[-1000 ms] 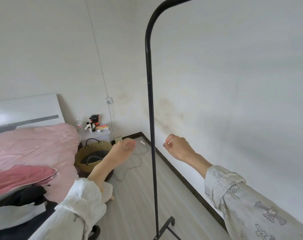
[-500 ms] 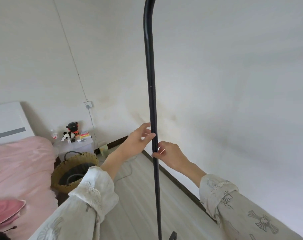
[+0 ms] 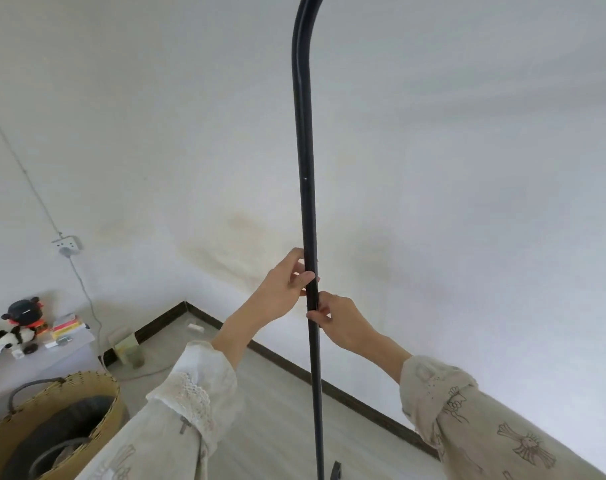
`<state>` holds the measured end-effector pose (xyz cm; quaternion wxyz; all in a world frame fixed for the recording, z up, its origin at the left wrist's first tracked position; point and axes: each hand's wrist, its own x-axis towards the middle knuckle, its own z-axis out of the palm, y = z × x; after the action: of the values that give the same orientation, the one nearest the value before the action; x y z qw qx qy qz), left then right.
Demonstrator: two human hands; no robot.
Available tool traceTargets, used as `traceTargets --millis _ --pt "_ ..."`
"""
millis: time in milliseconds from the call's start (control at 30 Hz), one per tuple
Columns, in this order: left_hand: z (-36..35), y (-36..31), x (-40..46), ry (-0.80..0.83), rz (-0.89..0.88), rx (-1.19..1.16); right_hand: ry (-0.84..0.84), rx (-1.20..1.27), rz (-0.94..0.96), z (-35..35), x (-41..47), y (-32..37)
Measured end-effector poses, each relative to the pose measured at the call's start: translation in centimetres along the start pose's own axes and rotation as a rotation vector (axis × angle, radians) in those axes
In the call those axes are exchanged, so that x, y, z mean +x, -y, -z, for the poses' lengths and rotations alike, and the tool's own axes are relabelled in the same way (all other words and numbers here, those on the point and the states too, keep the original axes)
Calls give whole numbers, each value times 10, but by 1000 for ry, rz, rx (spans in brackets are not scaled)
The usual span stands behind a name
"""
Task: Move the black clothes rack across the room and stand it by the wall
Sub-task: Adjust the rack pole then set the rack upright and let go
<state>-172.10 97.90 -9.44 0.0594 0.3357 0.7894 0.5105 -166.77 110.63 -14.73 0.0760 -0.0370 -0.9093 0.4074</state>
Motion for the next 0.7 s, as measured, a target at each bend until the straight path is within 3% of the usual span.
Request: traceTargets --millis 333,700 --pt "4 23 88 183 -101 -44 -254 33 -181 3 52 -11" --pt "-7 54 201 262 -178 -110 -328 21 -257 30 143 -50"
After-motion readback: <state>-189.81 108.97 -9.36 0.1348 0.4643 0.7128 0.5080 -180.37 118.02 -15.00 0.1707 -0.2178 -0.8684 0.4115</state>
